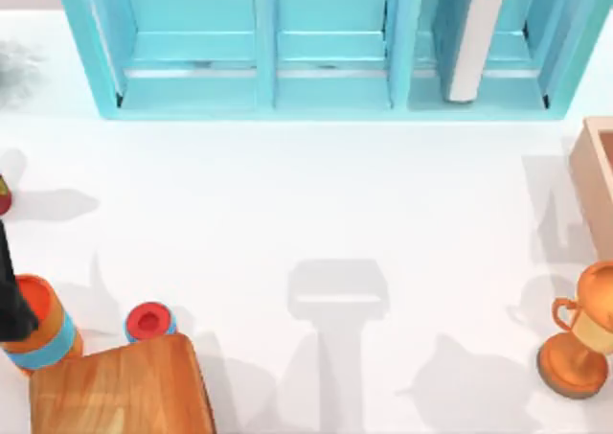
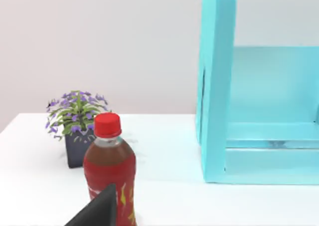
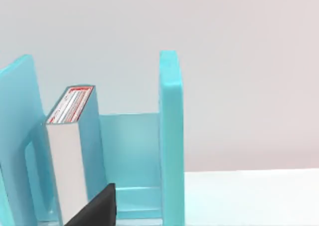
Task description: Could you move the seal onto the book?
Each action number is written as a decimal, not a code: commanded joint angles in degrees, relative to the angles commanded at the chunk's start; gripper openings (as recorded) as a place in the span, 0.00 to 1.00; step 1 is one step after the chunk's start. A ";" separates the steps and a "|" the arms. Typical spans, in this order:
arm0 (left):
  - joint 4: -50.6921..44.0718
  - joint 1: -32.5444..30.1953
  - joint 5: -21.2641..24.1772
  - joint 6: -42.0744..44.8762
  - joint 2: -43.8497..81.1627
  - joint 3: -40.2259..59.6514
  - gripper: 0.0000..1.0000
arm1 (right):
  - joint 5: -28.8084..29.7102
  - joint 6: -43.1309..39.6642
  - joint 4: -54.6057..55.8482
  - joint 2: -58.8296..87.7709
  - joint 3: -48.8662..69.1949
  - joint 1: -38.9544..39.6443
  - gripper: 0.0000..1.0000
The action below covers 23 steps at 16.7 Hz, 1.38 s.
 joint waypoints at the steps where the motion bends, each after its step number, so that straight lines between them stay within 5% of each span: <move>1: 0.00 0.00 0.00 0.00 0.00 0.00 1.00 | 1.25 0.32 2.37 6.28 2.21 1.13 1.00; 13: 0.00 0.00 0.00 0.00 0.00 0.00 1.00 | 15.27 4.18 29.25 71.93 27.26 13.95 1.00; 23: 0.00 0.00 0.00 0.00 0.00 0.00 1.00 | 18.43 5.10 35.43 83.55 32.88 16.66 1.00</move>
